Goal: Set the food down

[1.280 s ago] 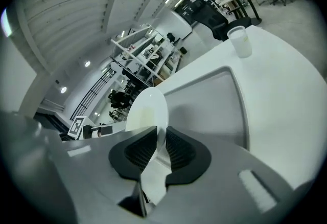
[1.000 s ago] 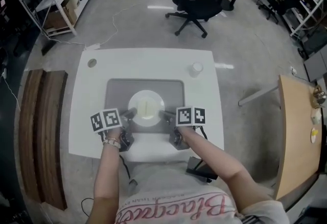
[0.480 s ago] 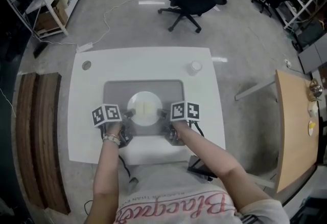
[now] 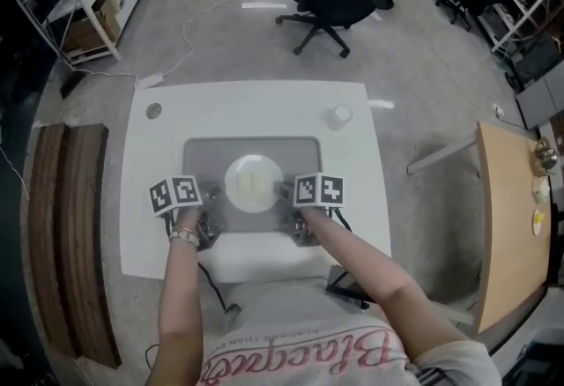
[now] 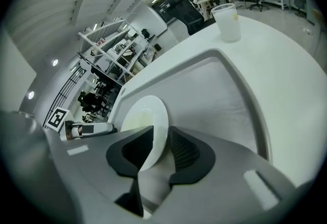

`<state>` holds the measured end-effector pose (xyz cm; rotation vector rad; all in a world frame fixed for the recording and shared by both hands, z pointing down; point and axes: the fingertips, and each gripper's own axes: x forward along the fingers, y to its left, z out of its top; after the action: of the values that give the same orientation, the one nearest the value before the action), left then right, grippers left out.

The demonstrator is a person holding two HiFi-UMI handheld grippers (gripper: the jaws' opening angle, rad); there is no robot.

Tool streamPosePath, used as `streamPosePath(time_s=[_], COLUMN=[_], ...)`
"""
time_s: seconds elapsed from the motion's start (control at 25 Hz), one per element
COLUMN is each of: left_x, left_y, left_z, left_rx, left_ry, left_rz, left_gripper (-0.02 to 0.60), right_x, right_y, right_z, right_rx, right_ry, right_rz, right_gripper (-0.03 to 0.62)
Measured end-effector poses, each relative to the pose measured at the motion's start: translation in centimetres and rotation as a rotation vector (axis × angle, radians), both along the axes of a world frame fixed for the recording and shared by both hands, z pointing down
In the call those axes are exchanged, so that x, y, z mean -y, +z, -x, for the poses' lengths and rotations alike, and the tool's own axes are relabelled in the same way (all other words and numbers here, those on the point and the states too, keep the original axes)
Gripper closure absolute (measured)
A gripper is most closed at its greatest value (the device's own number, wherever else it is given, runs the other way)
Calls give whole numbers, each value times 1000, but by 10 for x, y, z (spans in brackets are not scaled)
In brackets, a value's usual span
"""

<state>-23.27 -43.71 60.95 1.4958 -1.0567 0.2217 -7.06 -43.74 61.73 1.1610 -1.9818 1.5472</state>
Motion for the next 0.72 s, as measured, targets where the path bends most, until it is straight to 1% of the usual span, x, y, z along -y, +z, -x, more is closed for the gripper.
streamPosePath(time_s=[0.08, 0.16, 0.24, 0.32, 0.36, 0.4, 0.52, 0.6, 0.68, 0.72], left_x=[0, 0, -3, -8, -11, -14, -25, -30, -36, -39], left_y=[-4, -10, -20, -31, -37, -41, -57, -74, -93, -104], left_z=[6, 11, 12, 8, 5, 3, -4, -7, -10, -11], left_rx=[4, 4, 2, 7, 16, 27, 51, 54, 69, 81], left_ry=[-17, -40, -59, -62, -57, -50, -43, -54, -70, -81], left_rz=[-14, -34, -61, -92, -107, -122, -173, -224, -292, -331], left_gripper=[457, 453, 453, 453, 453, 453, 456, 473, 496, 518], right_x=[3, 6, 6, 3, 1, -2, -12, -20, -31, -37], right_y=[-6, -14, -26, -43, -52, -63, -97, -120, -140, -149], right_z=[2, 2, -3, -6, -6, -5, -2, -3, -6, -8], right_rx=[4, 16, 37, 82, 110, 137, 209, 252, 284, 304], right_ry=[-12, -18, -16, -29, -44, -60, -98, -120, -146, -160], right_rz=[-30, -56, -84, -114, -133, -157, -258, -324, -373, -391], right_gripper=[426, 388, 387, 390, 412, 466, 549, 585, 592, 592])
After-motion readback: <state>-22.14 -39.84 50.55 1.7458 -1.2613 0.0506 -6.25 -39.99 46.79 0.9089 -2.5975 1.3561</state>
